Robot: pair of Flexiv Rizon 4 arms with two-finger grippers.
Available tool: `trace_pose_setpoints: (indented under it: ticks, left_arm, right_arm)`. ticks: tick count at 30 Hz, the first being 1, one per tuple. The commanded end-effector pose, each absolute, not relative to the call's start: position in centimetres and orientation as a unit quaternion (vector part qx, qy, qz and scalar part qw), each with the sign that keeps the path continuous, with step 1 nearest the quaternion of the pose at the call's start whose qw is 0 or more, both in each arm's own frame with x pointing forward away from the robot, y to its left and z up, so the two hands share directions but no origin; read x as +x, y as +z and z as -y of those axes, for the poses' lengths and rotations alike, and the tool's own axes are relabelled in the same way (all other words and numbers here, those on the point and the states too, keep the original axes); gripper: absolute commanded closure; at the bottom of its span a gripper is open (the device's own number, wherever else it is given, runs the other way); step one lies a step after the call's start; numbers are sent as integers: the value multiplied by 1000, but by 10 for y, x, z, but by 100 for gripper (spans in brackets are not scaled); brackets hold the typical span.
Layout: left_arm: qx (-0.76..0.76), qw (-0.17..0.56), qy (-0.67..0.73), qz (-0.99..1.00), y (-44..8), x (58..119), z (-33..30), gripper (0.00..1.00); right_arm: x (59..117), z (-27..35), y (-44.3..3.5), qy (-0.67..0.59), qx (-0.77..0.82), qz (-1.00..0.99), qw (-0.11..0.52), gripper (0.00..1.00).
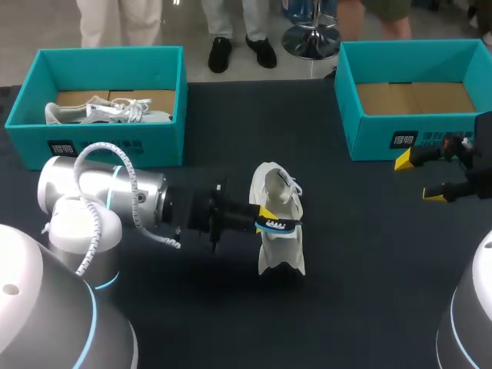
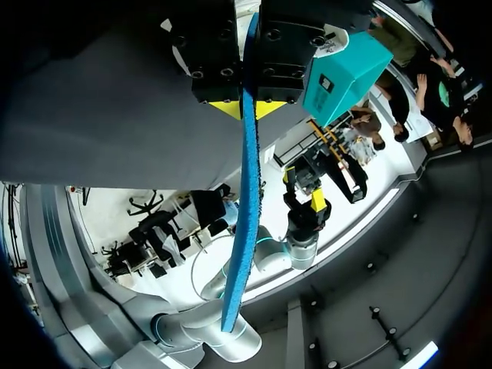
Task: Take the shoe out of the shoebox, open the shoe tongue, remove and reinsert the insole, then place the shoe into the shoebox
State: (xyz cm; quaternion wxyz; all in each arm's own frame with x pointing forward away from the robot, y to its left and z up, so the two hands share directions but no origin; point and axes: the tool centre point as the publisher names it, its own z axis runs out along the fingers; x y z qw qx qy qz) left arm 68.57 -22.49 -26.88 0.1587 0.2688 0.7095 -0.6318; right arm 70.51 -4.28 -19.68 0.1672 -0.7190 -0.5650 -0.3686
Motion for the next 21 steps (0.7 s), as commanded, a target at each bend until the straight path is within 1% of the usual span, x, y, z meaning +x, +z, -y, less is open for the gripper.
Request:
trace_pose_setpoints:
  ticks: [1,21]
  left_arm:
    - [265,166,-636,-706,-268,682,231,100]
    - [249,162,-640,-709,-281,691,238,100]
  right_arm:
    - [704,42,-197,-368,-720,565,166,0]
    - [704,42,-197,-368,-720,565,166,0]
